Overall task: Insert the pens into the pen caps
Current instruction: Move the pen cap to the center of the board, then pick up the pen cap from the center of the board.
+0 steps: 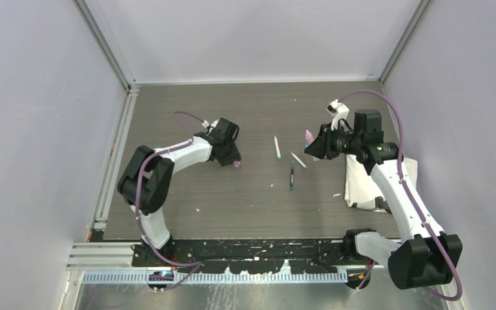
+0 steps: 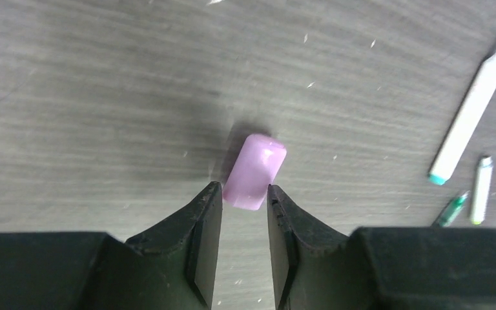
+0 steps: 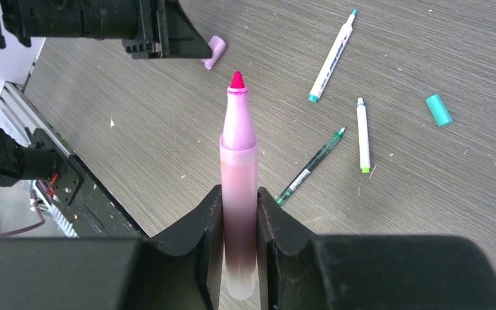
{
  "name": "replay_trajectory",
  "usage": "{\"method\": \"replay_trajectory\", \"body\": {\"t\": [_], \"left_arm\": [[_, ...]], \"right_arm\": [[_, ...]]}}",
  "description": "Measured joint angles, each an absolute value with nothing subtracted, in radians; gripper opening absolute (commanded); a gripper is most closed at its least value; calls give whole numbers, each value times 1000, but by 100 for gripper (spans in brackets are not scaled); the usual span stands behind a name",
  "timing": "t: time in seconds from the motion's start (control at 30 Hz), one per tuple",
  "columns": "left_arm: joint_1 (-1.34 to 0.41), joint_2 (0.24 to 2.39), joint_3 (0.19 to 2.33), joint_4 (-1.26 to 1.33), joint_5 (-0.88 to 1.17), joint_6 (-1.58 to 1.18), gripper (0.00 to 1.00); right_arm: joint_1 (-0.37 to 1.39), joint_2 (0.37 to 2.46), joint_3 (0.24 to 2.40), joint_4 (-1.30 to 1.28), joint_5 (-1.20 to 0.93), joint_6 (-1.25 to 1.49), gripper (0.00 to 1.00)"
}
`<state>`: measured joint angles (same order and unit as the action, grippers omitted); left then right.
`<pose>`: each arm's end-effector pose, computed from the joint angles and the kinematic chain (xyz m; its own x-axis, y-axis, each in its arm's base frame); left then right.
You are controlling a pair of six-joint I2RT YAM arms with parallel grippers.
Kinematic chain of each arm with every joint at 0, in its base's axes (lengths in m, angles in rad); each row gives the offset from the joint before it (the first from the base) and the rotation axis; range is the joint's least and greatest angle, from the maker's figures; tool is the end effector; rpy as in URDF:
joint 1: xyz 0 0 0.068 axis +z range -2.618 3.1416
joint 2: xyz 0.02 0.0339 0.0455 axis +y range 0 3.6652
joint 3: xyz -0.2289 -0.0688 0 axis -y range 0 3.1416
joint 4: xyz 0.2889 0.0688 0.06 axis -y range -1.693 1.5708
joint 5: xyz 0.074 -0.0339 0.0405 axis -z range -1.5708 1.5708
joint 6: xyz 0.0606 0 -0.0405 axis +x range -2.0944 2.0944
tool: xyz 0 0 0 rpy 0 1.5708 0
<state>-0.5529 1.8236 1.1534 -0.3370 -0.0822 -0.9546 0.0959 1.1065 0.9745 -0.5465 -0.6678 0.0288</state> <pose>0.3538 -0.2125 0.0891 -0.8124 -0.4544 -0.3654 -0.3062 0.8658 -0.3959 0.3014 0.0667 0.2633 -0.6405 -0.0389 -0.7670 -0.5369 0.7368 0.4109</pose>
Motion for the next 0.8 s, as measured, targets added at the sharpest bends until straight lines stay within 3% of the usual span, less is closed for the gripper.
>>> {"method": "replay_trajectory", "body": {"t": [0.4,0.7,0.8], "left_arm": [[-620,1735,1145,-477,-270,-751,54],[-638,1748,1280,-514,-138,-408,68],[-643,1774,1311,-515,-98,-345,69]], "right_arm": [[96,1106,974,-546,-689,32,1],[96,1106,974,-545,-702,33,1],[96,1106,974,-546,-705,33,1]]}}
